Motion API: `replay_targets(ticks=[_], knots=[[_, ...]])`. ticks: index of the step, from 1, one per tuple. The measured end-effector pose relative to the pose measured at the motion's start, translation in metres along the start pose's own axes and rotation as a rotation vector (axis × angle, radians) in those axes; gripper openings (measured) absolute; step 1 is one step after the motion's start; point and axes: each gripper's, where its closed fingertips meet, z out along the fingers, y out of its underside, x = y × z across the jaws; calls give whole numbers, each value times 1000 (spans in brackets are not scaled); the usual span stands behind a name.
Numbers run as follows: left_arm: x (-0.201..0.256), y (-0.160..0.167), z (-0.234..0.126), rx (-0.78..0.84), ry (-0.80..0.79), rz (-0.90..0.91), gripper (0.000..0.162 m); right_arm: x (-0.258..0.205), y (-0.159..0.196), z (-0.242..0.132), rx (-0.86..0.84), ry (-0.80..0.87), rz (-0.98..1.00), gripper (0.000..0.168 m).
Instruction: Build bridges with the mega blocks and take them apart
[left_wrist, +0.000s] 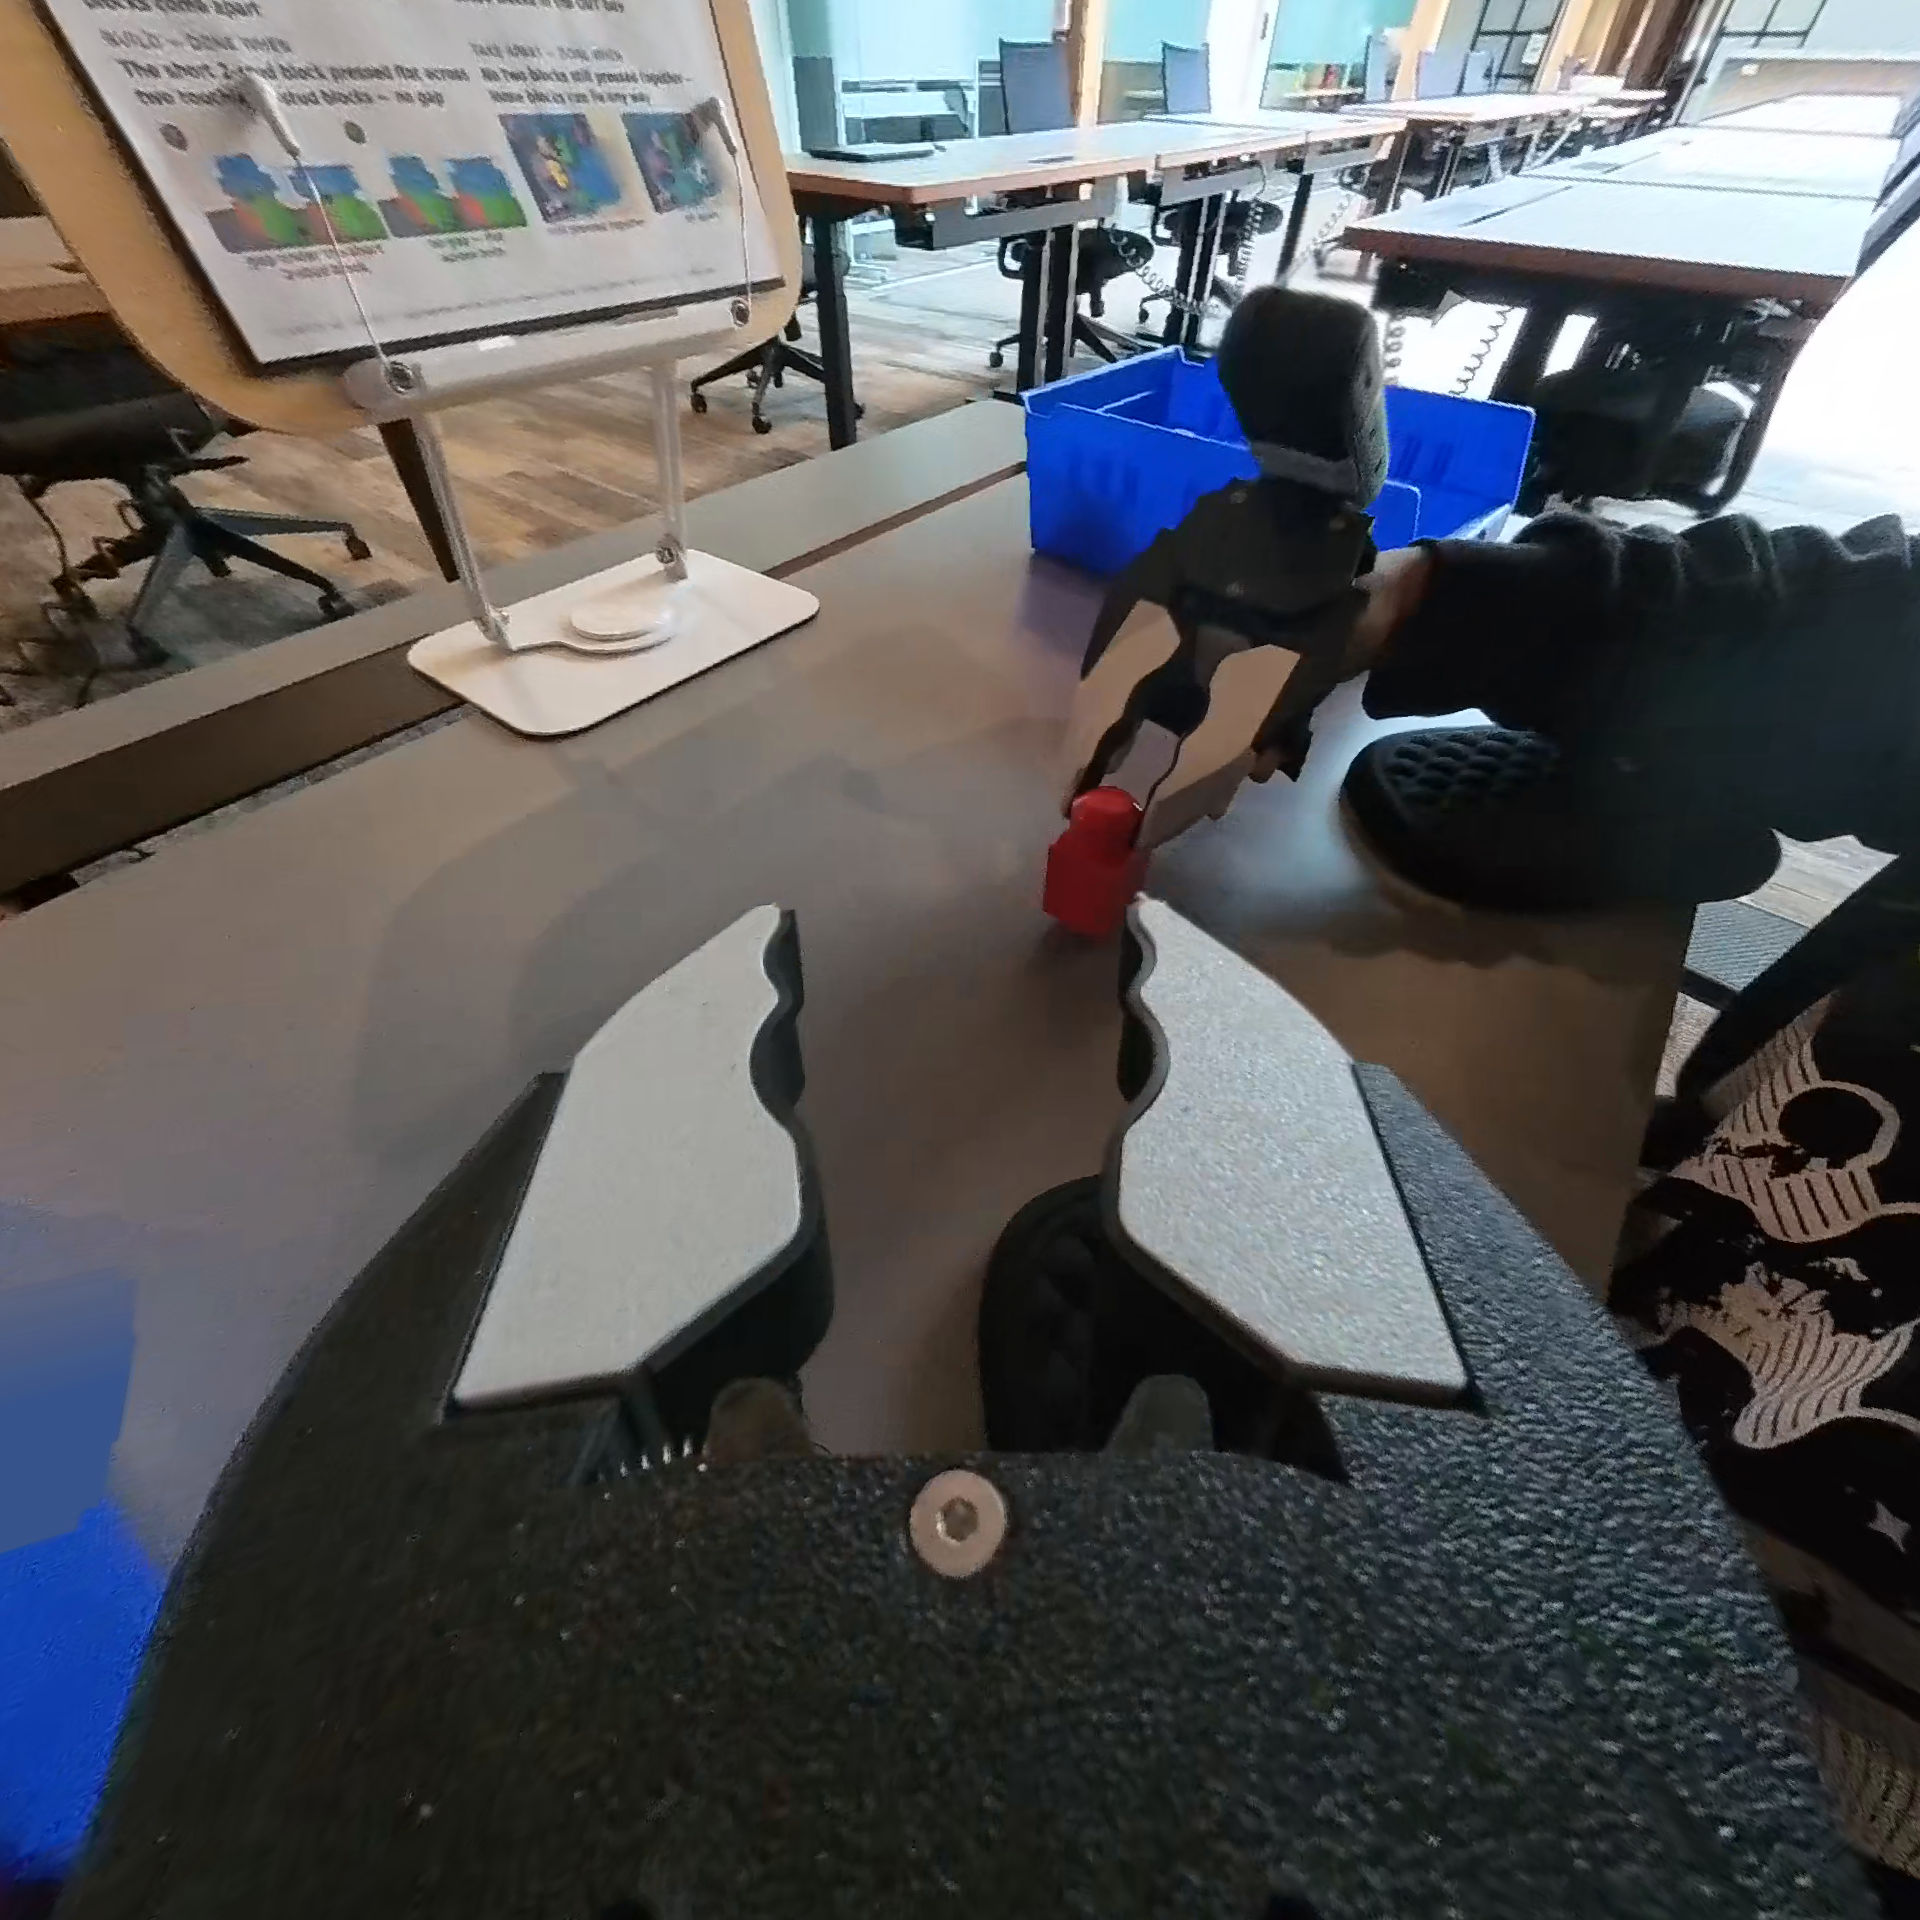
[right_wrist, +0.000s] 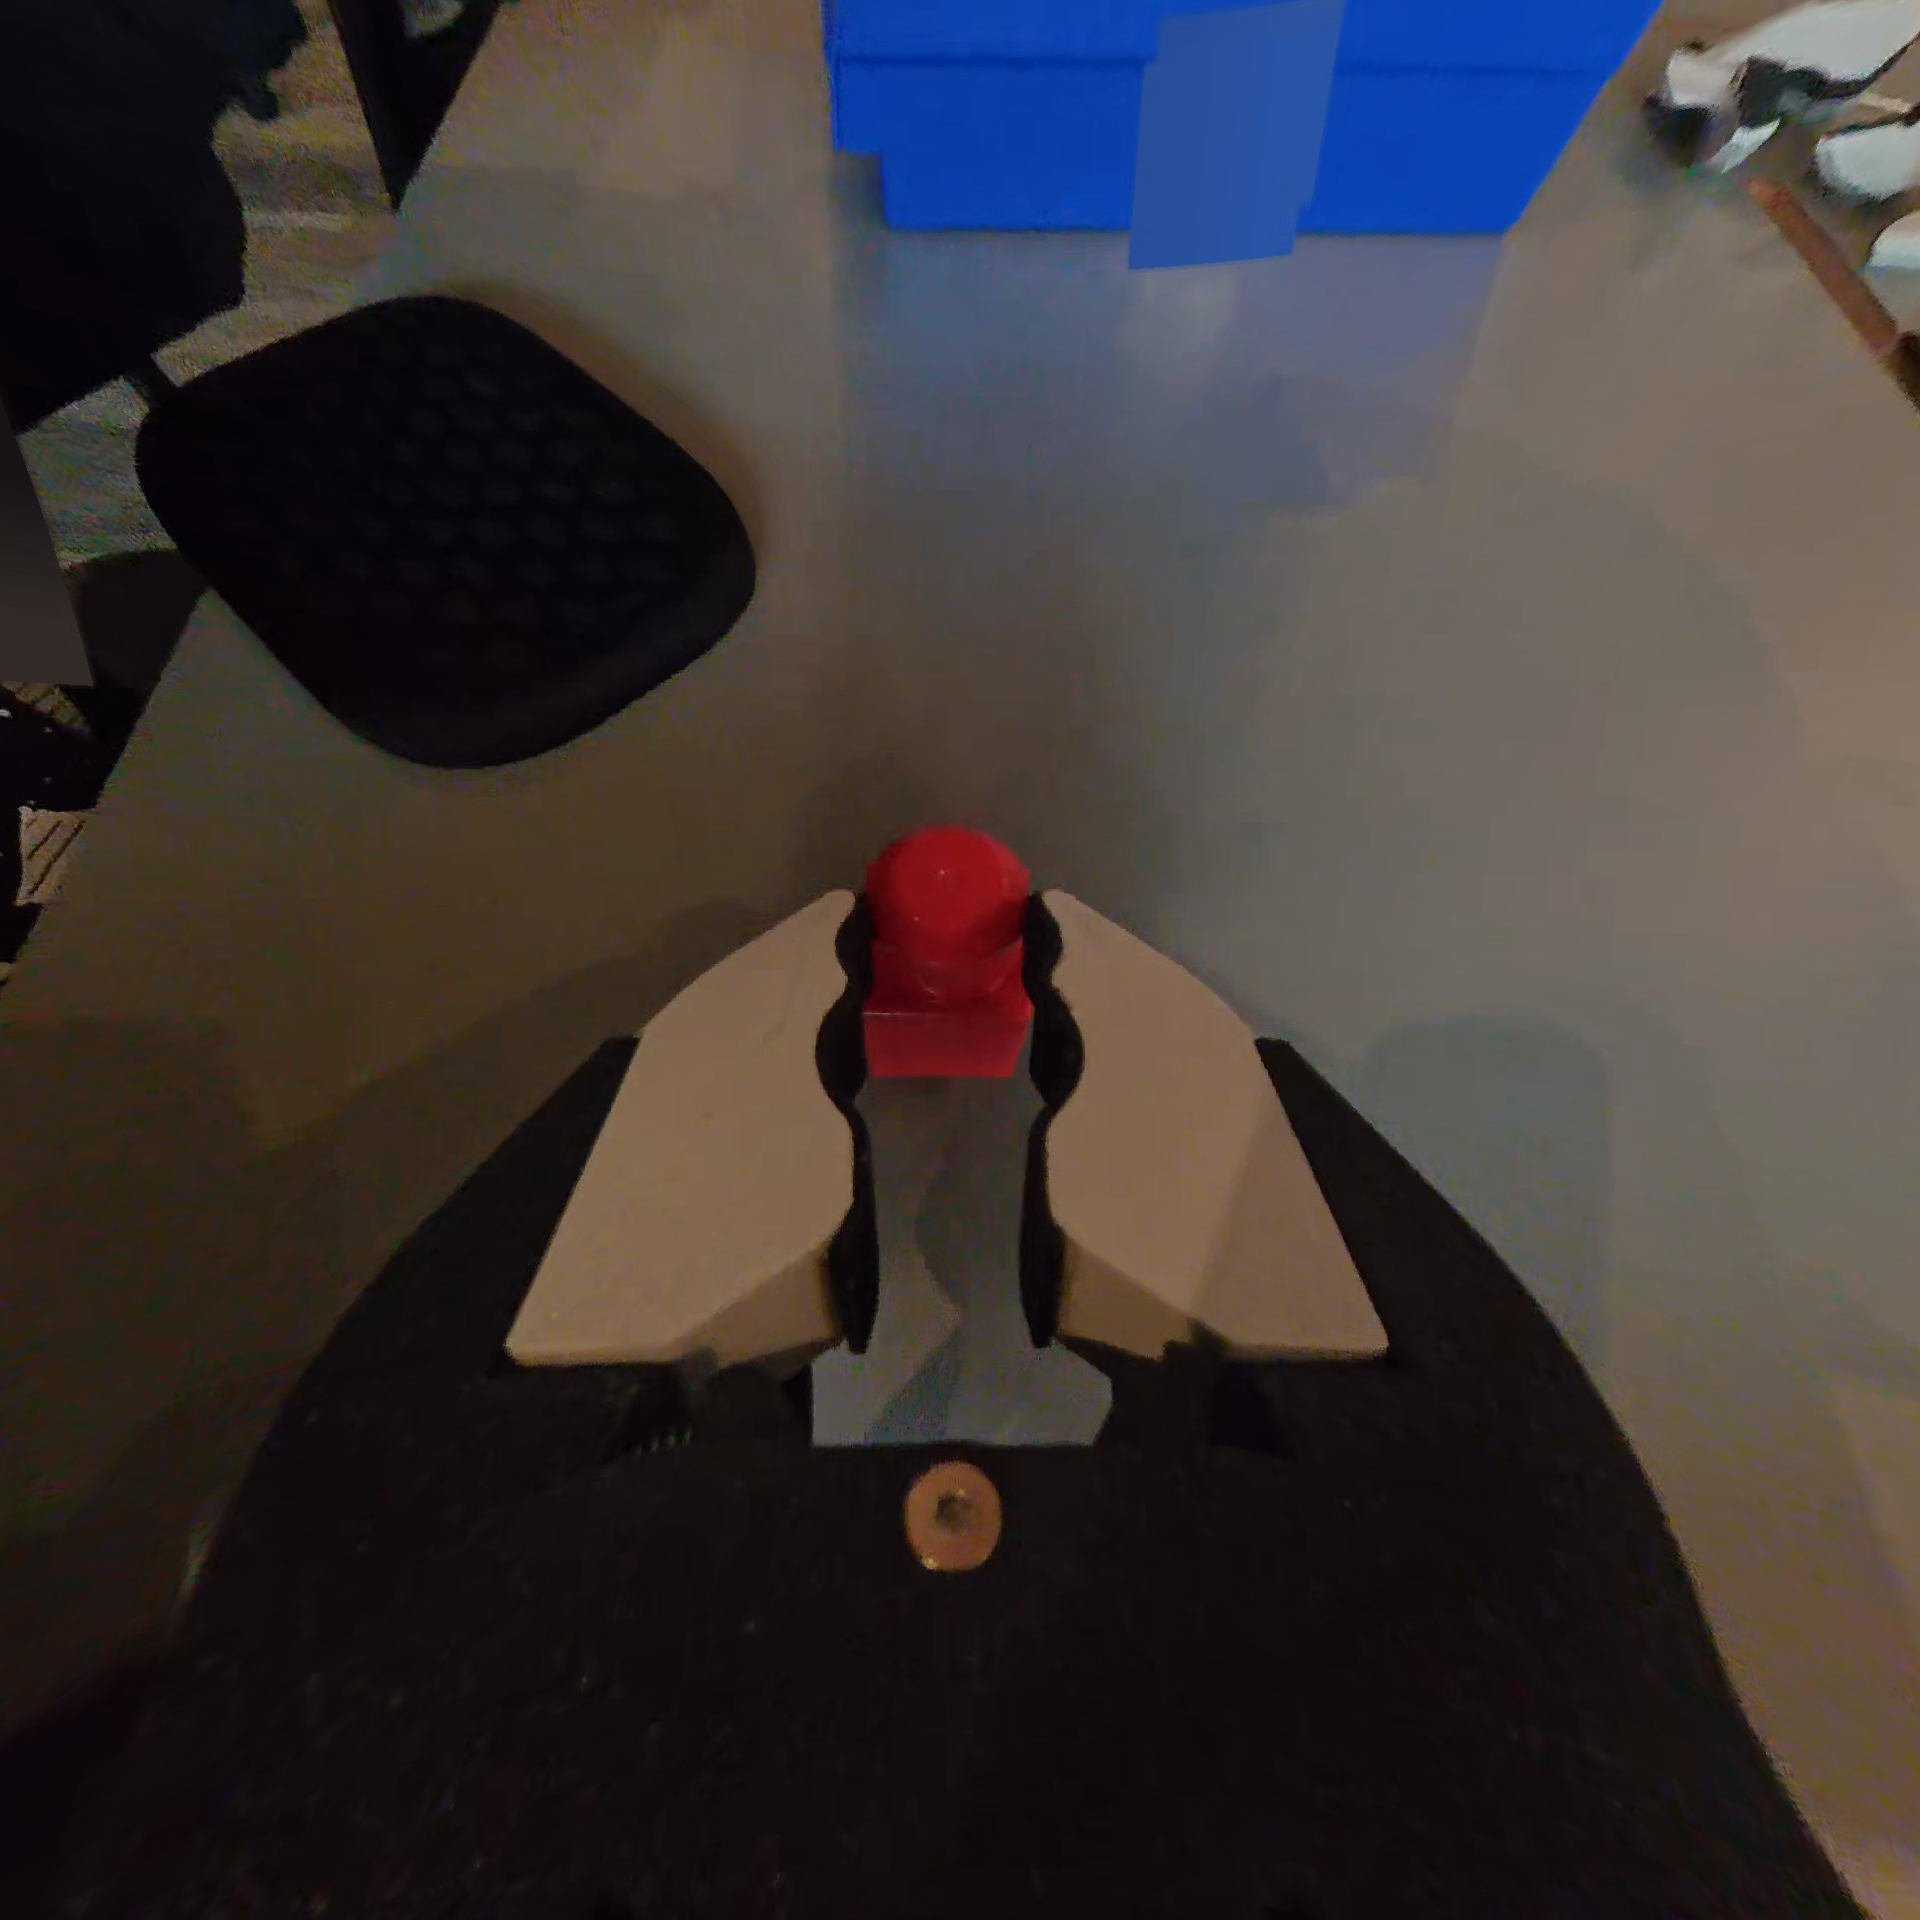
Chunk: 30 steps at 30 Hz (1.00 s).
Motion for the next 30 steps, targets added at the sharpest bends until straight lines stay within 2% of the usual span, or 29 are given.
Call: replay_targets(ticks=[13,16,21,25,30], knots=[[1,6,2,-38,10,24,59,3,8,1,-27,1,-5,28],[-1,5,1,-41,5,26,59,2,11,1,-46,-4,-13,40],[-6,2,-7,-35,-15,31,59,1,2,-5,-23,-1,-10,49],[-26,-1,-25,-55,-88,36,60,-3,-12,-21,-7,23,25,63],[-85,4,-63,-158,-282,32,57,-13,-29,-48,51,79,40,66]])
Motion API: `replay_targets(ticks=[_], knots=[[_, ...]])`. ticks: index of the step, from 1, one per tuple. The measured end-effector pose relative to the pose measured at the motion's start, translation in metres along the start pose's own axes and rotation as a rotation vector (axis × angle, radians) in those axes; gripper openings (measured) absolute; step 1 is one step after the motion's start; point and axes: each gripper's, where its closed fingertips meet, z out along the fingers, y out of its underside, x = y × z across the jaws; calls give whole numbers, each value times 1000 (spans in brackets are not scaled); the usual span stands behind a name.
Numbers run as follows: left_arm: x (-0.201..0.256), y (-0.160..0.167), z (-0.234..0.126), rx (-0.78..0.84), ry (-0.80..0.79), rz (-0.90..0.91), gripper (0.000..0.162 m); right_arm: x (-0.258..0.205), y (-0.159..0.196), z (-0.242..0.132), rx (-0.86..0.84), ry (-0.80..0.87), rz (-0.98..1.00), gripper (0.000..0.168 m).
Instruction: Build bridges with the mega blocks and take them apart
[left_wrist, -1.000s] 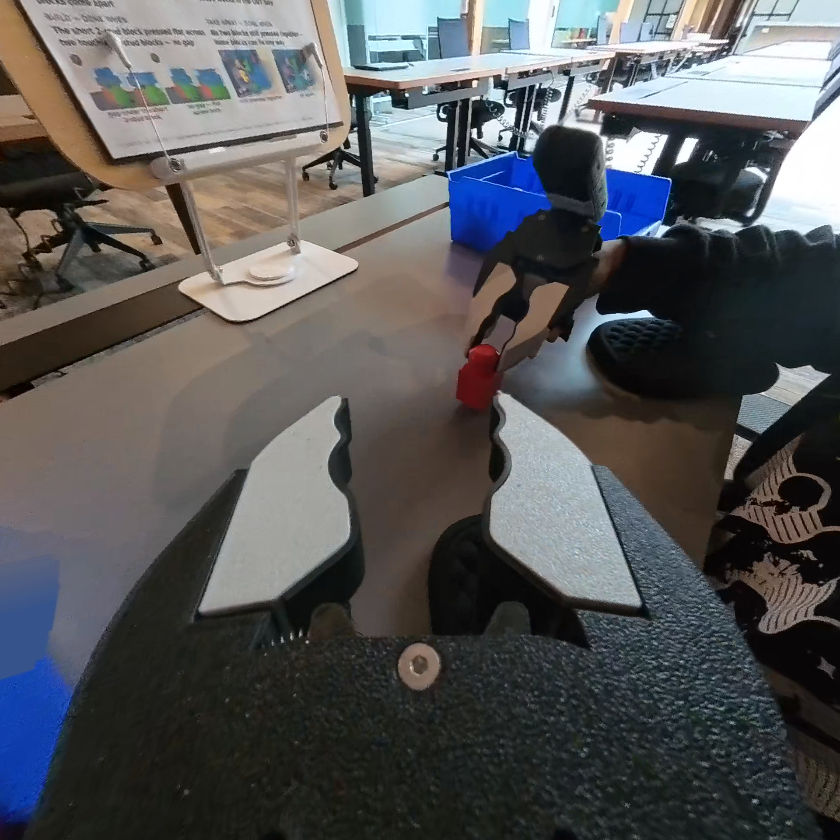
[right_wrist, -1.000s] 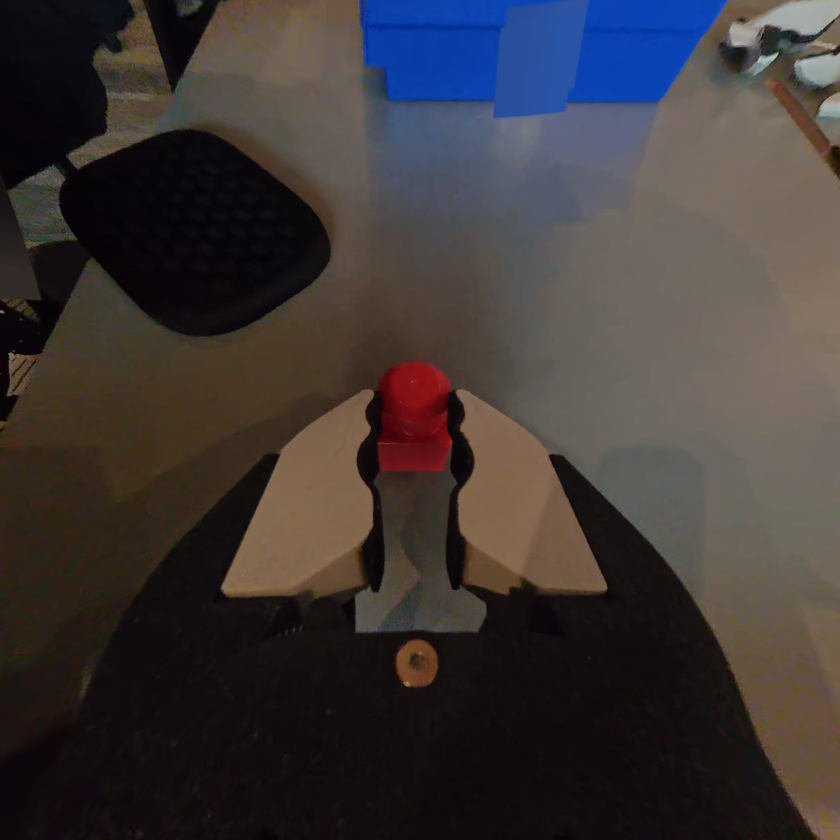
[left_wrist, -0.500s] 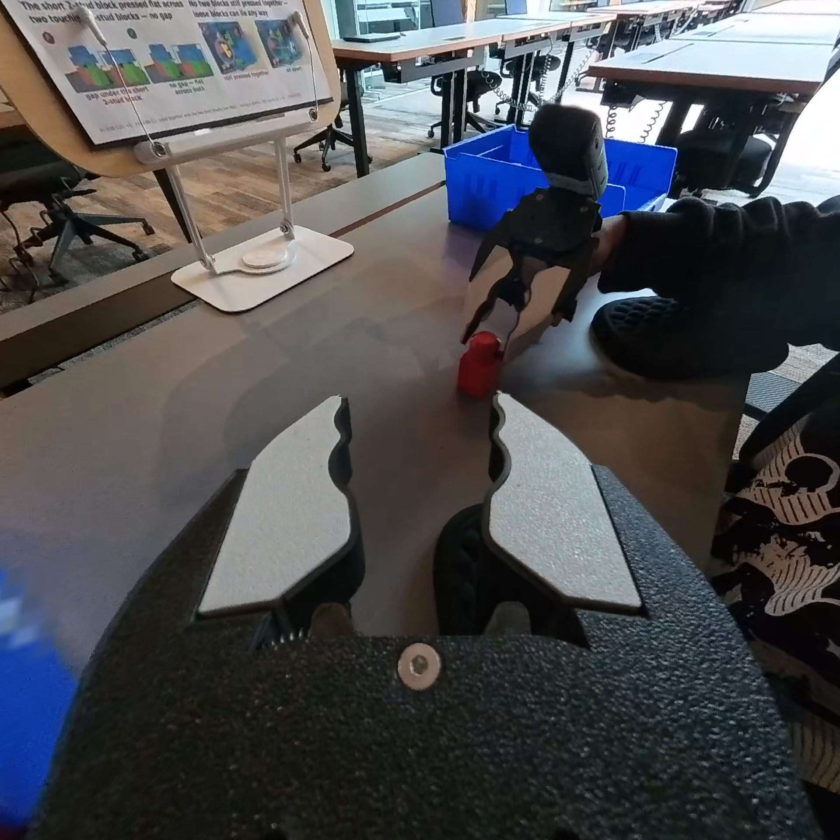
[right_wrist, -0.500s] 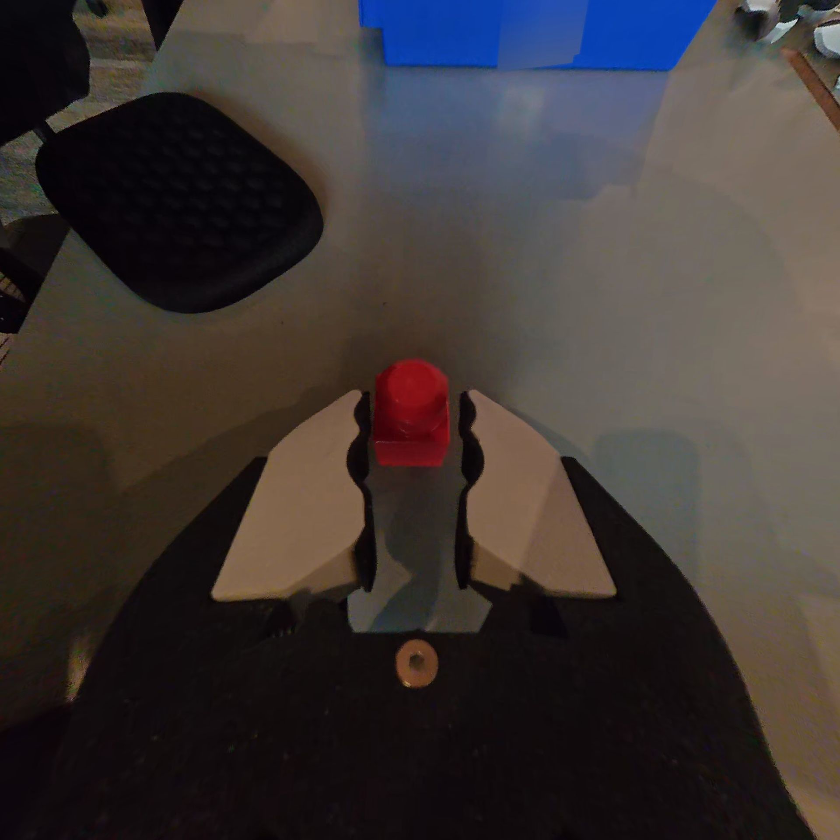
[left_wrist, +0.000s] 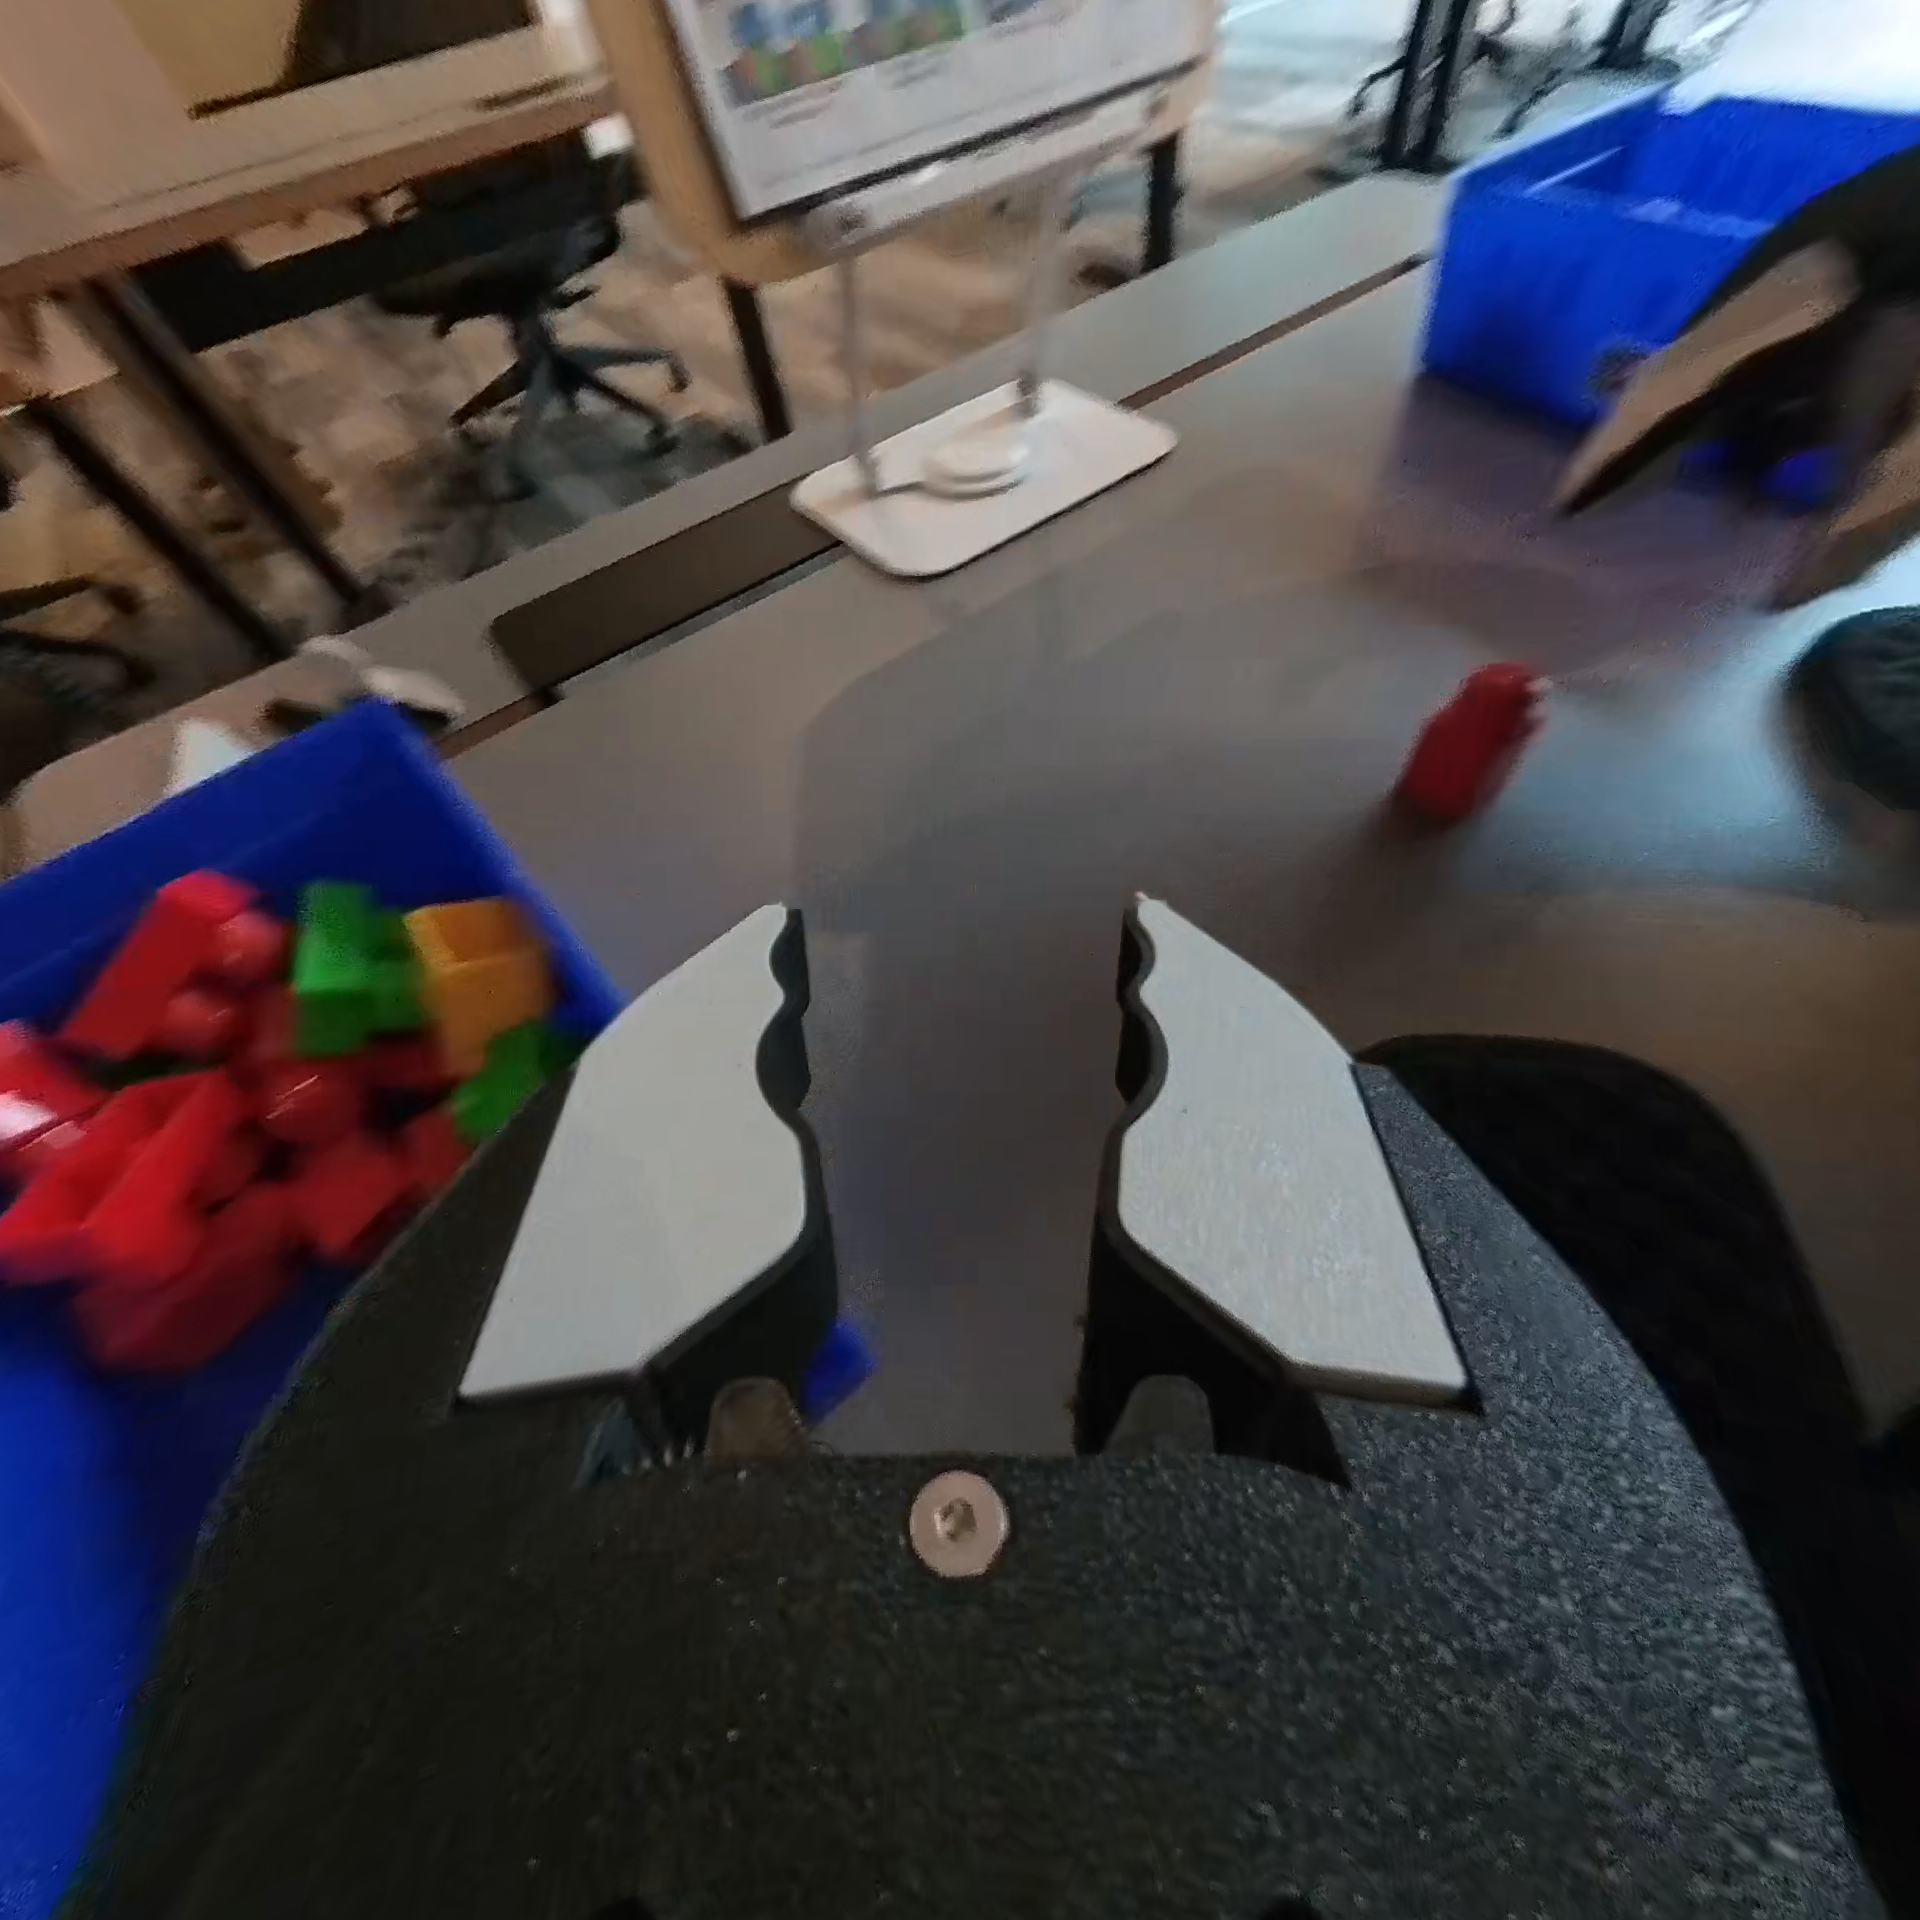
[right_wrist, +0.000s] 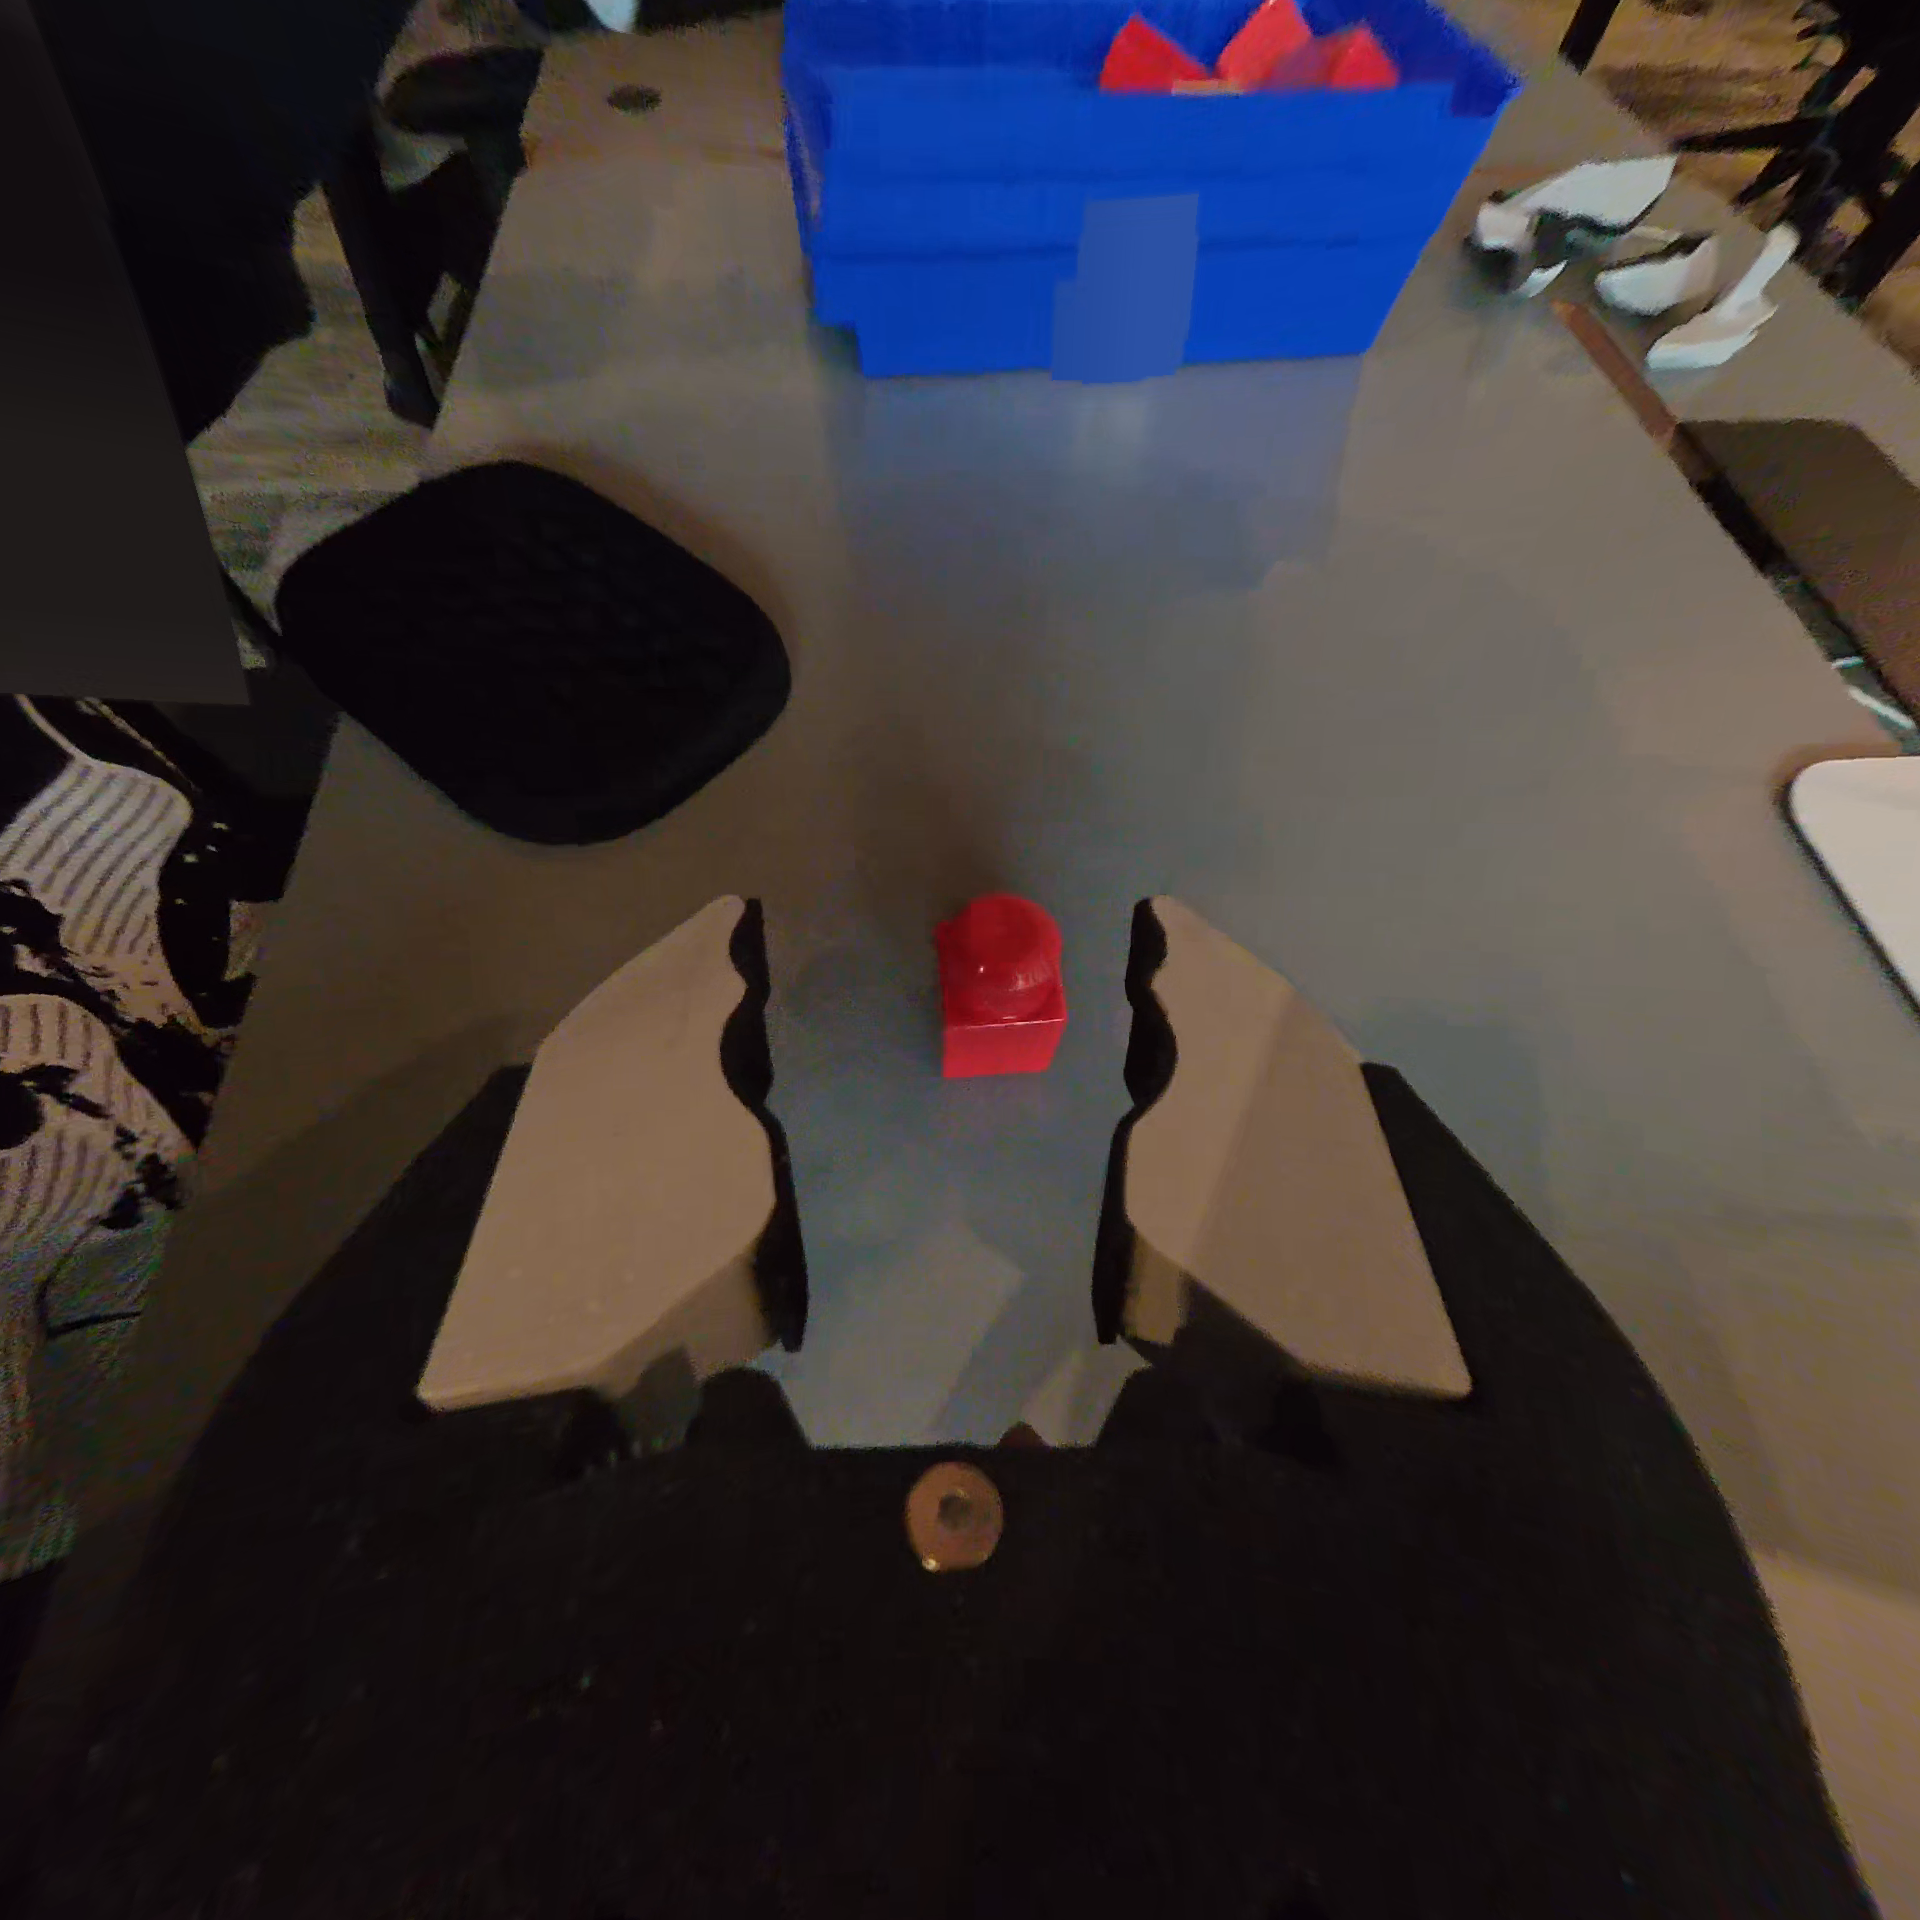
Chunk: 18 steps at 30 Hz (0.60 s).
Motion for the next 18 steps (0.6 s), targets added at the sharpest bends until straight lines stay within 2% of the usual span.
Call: replay_targets(ticks=[5,8,13,18], knots=[[-79,23,-15,-158,-176,-14,56,1,-9,-18,59,61,-10,66],[-117,41,-19,-278,-225,-13,54,4,-9,-23,76,79,-3,66],[-159,80,-19,-478,-217,-89,48,8,-4,-26,74,94,8,66],[-166,119,-22,-693,-135,-120,48,10,1,-25,56,97,4,66]])
